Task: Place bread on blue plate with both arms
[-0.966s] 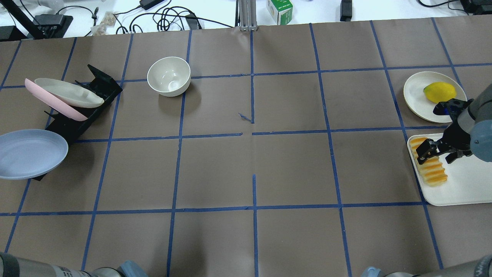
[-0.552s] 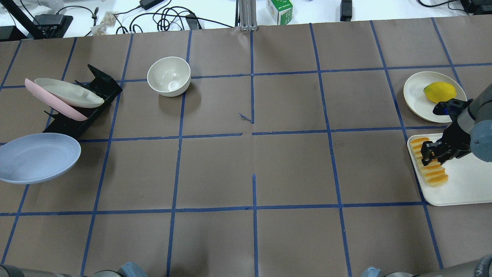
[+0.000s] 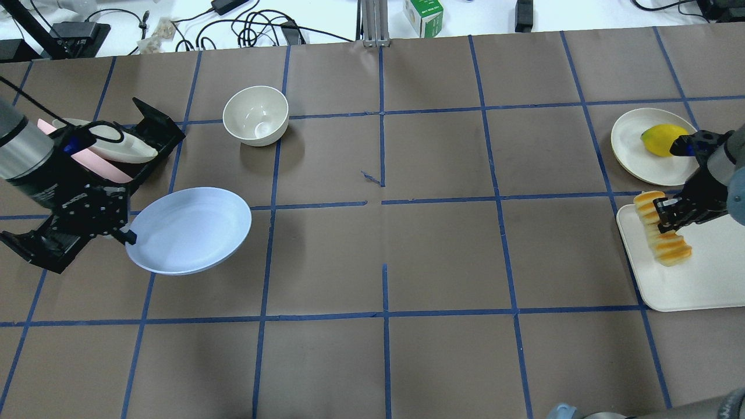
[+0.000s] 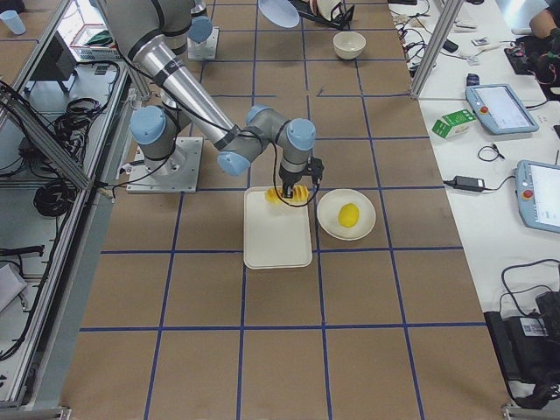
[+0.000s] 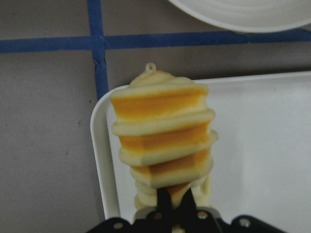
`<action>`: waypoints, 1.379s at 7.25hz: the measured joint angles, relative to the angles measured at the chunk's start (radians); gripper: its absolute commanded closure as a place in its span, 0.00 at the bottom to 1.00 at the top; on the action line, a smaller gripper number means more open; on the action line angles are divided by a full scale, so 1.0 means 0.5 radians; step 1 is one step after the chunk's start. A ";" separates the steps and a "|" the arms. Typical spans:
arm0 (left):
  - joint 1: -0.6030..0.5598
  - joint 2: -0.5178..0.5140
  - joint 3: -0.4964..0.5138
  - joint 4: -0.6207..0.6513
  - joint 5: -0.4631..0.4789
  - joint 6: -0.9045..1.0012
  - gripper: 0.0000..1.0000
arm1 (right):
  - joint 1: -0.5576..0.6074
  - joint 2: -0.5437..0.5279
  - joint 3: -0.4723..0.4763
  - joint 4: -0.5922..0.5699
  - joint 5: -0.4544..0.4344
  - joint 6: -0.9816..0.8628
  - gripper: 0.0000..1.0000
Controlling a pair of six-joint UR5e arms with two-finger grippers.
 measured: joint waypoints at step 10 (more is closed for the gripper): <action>-1.071 -0.524 -0.442 1.693 -0.302 -1.024 0.01 | 0.987 -0.019 -0.504 0.263 0.218 1.127 1.00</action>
